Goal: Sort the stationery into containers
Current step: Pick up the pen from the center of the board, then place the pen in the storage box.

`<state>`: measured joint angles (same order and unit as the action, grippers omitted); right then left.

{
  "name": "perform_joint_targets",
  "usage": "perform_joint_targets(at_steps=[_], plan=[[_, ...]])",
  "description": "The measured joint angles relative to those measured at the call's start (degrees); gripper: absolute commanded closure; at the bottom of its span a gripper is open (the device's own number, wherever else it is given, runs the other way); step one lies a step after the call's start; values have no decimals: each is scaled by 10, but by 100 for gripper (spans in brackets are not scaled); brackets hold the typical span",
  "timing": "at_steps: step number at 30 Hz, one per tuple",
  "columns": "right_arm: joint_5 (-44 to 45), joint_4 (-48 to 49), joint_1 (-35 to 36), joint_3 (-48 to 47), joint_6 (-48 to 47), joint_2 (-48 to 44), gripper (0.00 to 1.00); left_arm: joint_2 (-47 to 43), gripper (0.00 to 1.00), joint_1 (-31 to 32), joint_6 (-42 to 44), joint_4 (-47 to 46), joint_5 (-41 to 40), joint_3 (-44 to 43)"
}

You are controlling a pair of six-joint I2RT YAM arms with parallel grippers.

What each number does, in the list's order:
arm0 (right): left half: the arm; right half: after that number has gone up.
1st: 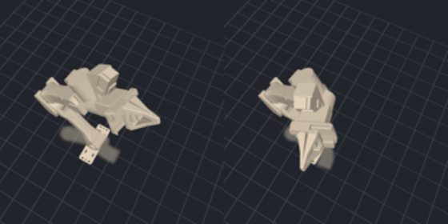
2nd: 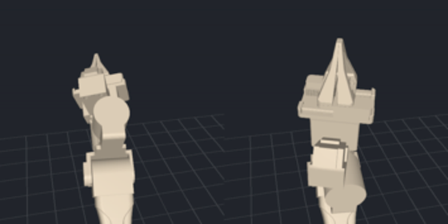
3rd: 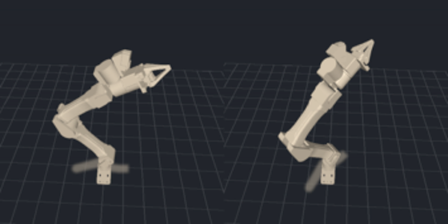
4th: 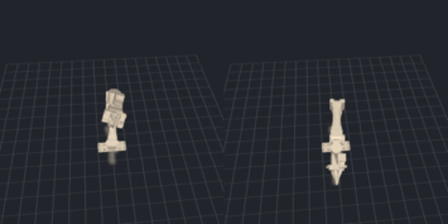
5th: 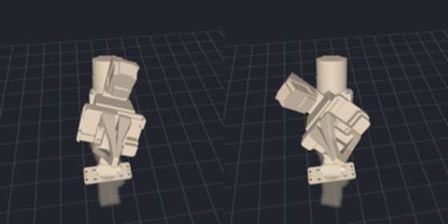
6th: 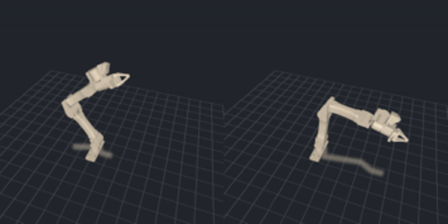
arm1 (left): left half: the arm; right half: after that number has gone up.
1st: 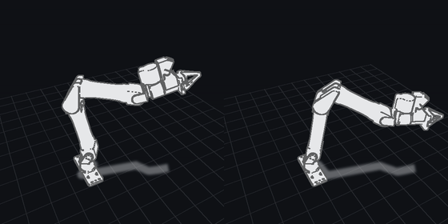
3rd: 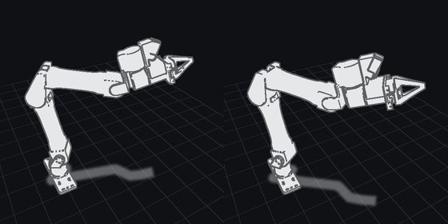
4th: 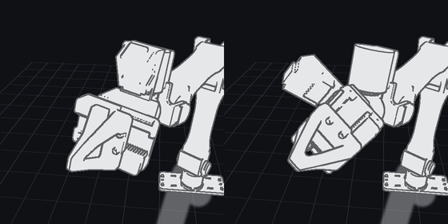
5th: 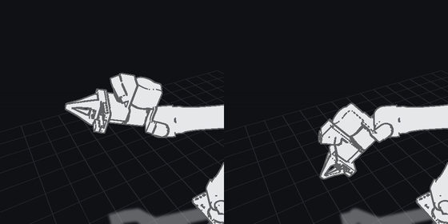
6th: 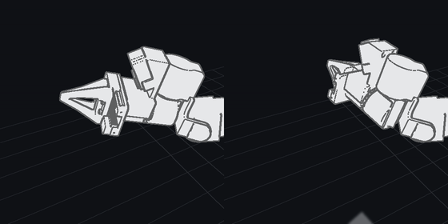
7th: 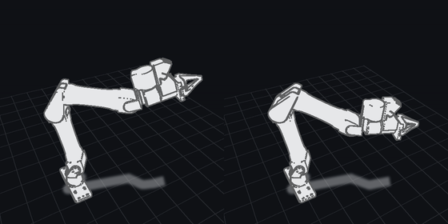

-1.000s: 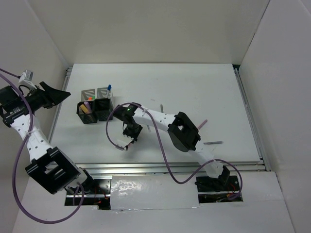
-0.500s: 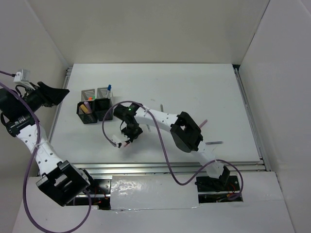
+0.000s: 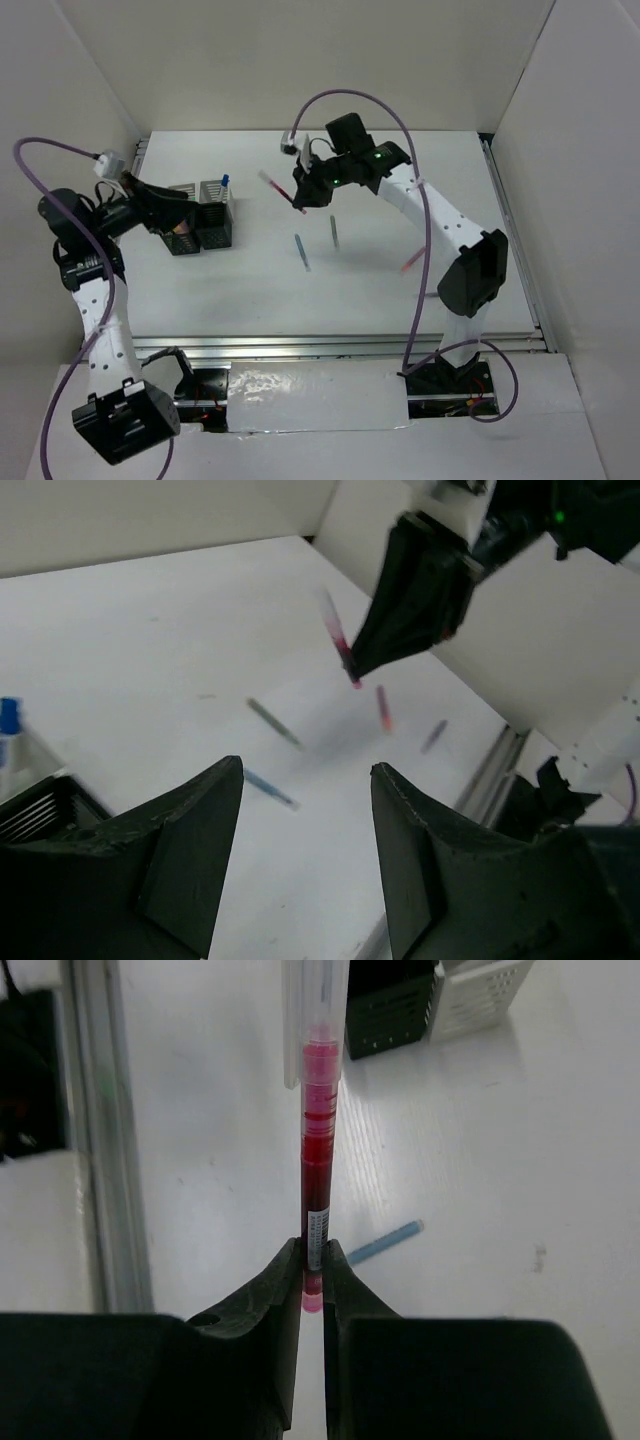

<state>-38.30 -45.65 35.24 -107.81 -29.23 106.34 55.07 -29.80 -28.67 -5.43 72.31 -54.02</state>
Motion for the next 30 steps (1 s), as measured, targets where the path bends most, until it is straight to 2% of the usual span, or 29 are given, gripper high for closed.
perform_joint_targets(at_steps=[4,8,13,23,30], plan=[[-35,65,-10,25,126,-38,100,-15,34,144,-19,-37,-54,21],[-56,96,-6,62,195,-55,100,8,33,278,-30,-52,-139,22],[-65,101,-2,87,231,-65,100,74,34,370,-61,-82,-215,-2],[-70,127,2,113,268,-106,100,101,37,386,-89,-96,-311,-19],[-69,134,3,118,273,-110,100,119,40,387,-104,-109,-320,-27]])
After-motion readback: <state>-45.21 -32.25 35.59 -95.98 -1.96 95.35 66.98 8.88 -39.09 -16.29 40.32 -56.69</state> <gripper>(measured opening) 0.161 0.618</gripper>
